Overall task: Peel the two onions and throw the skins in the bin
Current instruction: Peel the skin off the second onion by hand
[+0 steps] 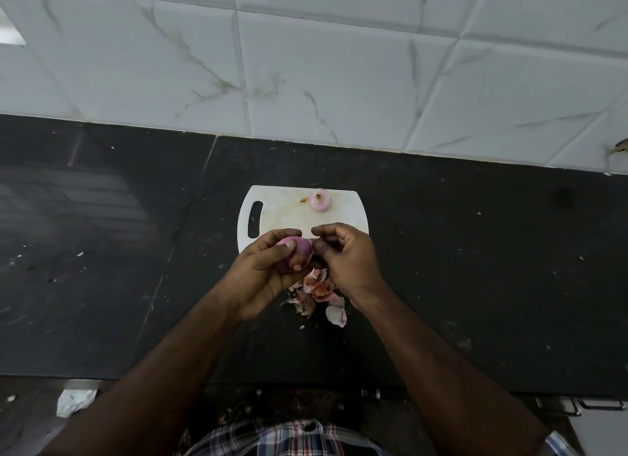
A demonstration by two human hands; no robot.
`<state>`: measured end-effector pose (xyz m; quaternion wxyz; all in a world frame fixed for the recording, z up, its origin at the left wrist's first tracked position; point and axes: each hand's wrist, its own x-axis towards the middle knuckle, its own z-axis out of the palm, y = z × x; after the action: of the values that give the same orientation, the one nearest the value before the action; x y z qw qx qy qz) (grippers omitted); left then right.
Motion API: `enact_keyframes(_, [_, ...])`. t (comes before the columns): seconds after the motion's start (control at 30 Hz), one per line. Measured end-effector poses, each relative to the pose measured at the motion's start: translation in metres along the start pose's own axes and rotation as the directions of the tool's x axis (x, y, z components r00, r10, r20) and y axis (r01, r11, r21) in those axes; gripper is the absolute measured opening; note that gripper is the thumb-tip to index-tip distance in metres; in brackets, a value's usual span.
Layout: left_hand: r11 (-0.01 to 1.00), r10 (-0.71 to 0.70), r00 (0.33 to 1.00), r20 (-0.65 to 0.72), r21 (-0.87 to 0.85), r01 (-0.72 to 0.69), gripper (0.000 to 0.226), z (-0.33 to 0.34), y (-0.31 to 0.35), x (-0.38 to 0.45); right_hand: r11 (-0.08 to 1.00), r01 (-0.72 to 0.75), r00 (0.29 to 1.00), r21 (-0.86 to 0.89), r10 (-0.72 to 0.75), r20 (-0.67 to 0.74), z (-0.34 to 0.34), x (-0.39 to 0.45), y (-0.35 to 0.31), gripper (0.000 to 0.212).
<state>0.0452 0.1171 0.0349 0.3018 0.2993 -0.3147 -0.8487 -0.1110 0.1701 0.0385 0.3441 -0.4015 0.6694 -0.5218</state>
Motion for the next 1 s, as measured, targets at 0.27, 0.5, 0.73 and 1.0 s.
enact_keyframes(0.27, [0.997, -0.038, 0.998, 0.04, -0.069, 0.041, 0.038, -0.005, 0.005, 0.0, 0.89, 0.038, 0.999, -0.455, -0.021, 0.04, -0.019, -0.001, 0.015, 0.017])
enact_keyframes(0.5, [0.999, -0.037, 0.999, -0.006, -0.027, 0.037, 0.035, -0.004, 0.007, 0.003, 0.971, -0.007, 0.995, -0.237, 0.029, 0.09, -0.018, 0.002, -0.002, 0.029])
enact_keyframes(0.73, [0.998, -0.014, 1.0, -0.014, 0.058, 0.015, 0.03, 0.005, 0.0, 0.005, 0.957, -0.234, 0.96, 0.171, 0.2, 0.198, -0.001, 0.0, -0.006, 0.02])
enact_keyframes(1.0, [0.961, -0.002, 0.998, -0.065, 0.276, 0.02, 0.028, 0.0, 0.004, 0.008, 0.987, -0.157, 0.966, -0.016, 0.157, 0.205, -0.009, 0.006, 0.003, 0.027])
